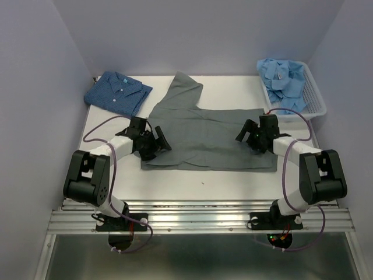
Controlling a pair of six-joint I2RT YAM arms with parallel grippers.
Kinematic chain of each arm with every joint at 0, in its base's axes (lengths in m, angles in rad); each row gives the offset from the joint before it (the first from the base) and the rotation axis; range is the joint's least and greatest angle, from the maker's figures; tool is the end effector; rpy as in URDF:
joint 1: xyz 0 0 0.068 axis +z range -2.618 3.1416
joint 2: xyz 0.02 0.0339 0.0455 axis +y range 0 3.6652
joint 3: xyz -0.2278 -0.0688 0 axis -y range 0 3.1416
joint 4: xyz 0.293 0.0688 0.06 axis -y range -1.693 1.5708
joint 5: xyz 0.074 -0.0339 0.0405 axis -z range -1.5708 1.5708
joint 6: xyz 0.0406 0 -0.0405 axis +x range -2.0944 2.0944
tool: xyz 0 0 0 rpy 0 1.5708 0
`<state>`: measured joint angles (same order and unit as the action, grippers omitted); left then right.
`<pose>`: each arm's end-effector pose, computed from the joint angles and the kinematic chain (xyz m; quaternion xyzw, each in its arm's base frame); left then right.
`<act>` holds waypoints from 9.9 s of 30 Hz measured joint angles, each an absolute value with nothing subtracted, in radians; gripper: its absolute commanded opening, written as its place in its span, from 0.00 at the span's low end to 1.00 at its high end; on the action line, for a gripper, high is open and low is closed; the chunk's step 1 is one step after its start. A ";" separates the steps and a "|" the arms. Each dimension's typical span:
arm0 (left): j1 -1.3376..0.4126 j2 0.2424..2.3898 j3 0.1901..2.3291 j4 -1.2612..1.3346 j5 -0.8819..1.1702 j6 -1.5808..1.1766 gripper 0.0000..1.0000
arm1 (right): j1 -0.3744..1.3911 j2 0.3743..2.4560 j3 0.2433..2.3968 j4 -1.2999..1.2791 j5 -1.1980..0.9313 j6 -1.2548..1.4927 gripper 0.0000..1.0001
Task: Fold and stack the long sleeve shirts
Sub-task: Fold the shirt
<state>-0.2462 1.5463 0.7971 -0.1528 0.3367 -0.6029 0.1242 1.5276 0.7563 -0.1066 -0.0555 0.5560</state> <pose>0.3260 -0.0957 0.0975 -0.1111 0.9262 -0.2775 0.2296 0.3324 0.0438 0.0917 0.1922 0.9204 0.1378 0.3113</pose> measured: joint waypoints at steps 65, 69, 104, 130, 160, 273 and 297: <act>-0.267 2.635 2.392 -0.194 0.231 -0.131 0.99 | 0.110 1.821 1.312 -0.349 0.361 0.305 1.00; -0.267 2.640 2.393 -0.109 0.254 -0.167 0.98 | 0.110 1.821 1.312 -0.348 0.369 0.305 1.00; -0.105 2.428 2.212 0.213 0.395 -0.300 0.00 | 0.118 2.111 1.700 -0.412 0.378 0.361 1.00; -0.123 2.490 2.225 0.180 0.466 -0.279 0.00 | 0.160 2.531 2.150 -0.385 0.491 0.422 0.60; -0.104 1.921 1.451 0.393 0.615 -0.315 0.00 | 0.165 2.166 1.586 -0.064 0.344 0.258 0.01; -0.386 1.561 1.022 0.018 0.381 0.006 0.99 | 0.176 1.493 0.871 0.009 0.143 0.210 1.00; -0.162 1.396 0.955 0.077 0.074 -0.303 0.99 | 0.571 2.245 1.854 -0.065 -0.164 0.101 1.00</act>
<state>-0.1619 1.3964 0.9546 0.0769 0.0742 -0.3035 0.5709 2.2452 1.8542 -0.0654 -0.1638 0.1009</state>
